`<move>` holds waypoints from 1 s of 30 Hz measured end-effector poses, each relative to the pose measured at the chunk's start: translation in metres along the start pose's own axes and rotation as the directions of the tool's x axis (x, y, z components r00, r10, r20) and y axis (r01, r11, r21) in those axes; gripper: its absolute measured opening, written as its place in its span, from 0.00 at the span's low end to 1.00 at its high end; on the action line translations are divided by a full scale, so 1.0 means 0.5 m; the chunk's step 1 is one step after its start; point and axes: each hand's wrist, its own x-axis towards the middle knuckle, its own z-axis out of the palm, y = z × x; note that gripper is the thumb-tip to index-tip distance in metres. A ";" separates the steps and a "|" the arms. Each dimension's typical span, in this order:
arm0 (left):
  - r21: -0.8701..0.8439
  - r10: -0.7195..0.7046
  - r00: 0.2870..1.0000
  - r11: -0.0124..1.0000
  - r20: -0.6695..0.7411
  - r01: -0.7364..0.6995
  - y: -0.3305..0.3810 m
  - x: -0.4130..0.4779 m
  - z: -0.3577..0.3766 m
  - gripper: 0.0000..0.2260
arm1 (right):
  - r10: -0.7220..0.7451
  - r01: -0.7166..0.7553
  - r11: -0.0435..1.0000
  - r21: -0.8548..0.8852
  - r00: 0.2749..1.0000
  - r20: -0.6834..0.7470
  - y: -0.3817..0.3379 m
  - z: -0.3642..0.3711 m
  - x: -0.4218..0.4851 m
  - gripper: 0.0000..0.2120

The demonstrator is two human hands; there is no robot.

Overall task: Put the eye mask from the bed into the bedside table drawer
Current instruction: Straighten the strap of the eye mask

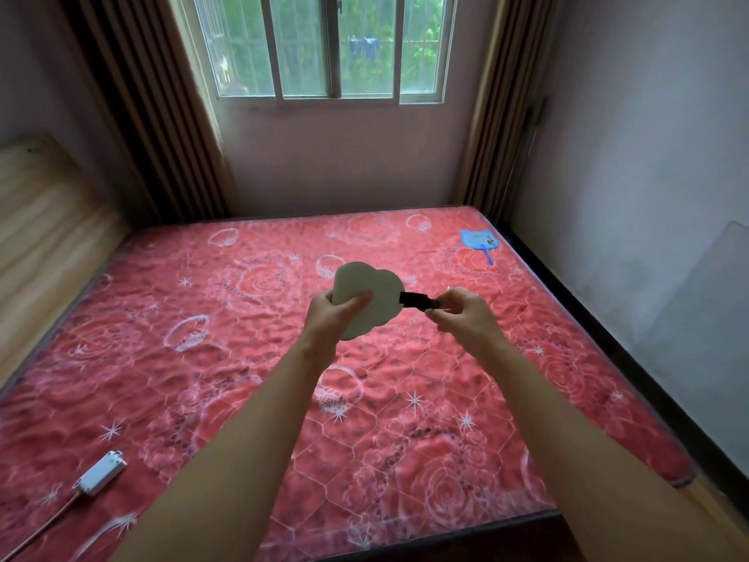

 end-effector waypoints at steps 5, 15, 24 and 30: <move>-0.018 0.006 0.995 1.000 -0.103 -0.008 0.008 0.002 -0.024 0.12 | 0.026 -0.016 0.992 0.126 0.997 -0.078 -0.012 -0.005 0.002 0.08; -0.028 -0.017 0.977 1.000 -0.212 0.011 -0.007 -0.024 -0.071 0.14 | 0.042 -0.121 0.885 0.450 0.983 0.180 -0.006 0.024 -0.002 0.02; -0.030 0.005 0.980 0.999 -0.197 -0.011 -0.001 -0.076 -0.123 0.05 | 0.068 -0.116 0.972 0.204 0.972 0.225 -0.029 0.108 -0.009 0.10; -0.019 0.021 0.952 0.999 -0.304 -0.028 0.004 -0.108 -0.157 0.09 | 0.044 -0.094 0.976 0.198 0.969 0.245 -0.036 0.138 -0.015 0.05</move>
